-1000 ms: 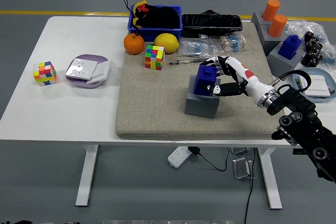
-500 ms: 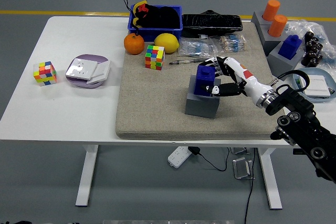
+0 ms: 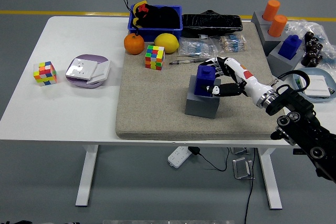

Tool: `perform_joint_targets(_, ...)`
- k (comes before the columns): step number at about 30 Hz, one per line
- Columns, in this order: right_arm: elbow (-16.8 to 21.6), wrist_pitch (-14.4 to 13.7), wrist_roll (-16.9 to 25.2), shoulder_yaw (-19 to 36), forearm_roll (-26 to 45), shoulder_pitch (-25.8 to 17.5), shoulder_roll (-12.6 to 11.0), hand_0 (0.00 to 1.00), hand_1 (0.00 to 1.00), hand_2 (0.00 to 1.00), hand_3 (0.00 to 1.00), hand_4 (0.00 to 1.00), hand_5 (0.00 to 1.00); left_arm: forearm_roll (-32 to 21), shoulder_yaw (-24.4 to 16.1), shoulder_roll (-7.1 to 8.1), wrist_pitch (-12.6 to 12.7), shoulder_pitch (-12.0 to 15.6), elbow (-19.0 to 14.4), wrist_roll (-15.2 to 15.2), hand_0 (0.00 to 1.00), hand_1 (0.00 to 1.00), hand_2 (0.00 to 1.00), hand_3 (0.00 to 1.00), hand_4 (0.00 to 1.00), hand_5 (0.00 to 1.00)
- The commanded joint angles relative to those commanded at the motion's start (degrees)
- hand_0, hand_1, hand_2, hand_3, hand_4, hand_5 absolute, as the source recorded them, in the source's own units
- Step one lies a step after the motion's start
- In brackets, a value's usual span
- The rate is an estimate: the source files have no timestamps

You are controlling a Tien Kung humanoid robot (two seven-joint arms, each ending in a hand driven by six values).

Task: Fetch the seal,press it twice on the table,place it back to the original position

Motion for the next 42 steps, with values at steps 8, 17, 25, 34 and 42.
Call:
perform_joint_targets(8, -0.1, 0.0, 0.0, 0.2, -0.2, 0.2, -0.1, 0.558, 0.421, 0.371, 0.386, 0.723, 0.002, -0.1, 0.0, -0.10, 0.0, 0.0, 0.0, 0.0, 0.820, 0.817, 0.792, 0.836, 0.817, 0.433)
perform_joint_targets(17, -0.4, 0.1, 0.0, -0.1, -0.2, 0.2, -0.2, 0.558, 0.421, 0.371, 0.387, 0.722, 0.002, 0.0, -0.1, -0.12, 0.0, -0.2, 0.0, 0.0, 0.820, 0.817, 0.792, 0.836, 0.816, 0.434)
perform_joint_targets(25, -0.6, 0.1, 0.0, -0.5, -0.1, 0.1, -0.2, 0.558, 0.421, 0.371, 0.390, 0.725, 0.002, -0.1, 0.0, -0.16, 0.0, 0.0, 0.0, 0.0, 0.820, 0.817, 0.792, 0.835, 0.817, 0.434)
perform_joint_targets(34, -1.4, 0.3, 0.2, -1.1, 0.2, 0.1, -0.1, 0.579, 0.447, 0.424, 0.461, 0.740, 0.002, 0.1, -0.3, -0.23, 0.0, -0.1, 0.0, 0.0, 0.820, 0.817, 0.791, 0.836, 0.816, 0.433)
perform_joint_targets(42, -1.6, 0.4, 0.3, -1.0, 0.3, 0.3, 0.0, 0.730, 0.612, 0.573, 0.593, 0.743, 0.002, 0.2, -0.3, -0.24, 0.0, -0.2, 0.0, 0.0, 0.820, 0.817, 0.791, 0.836, 0.817, 0.433)
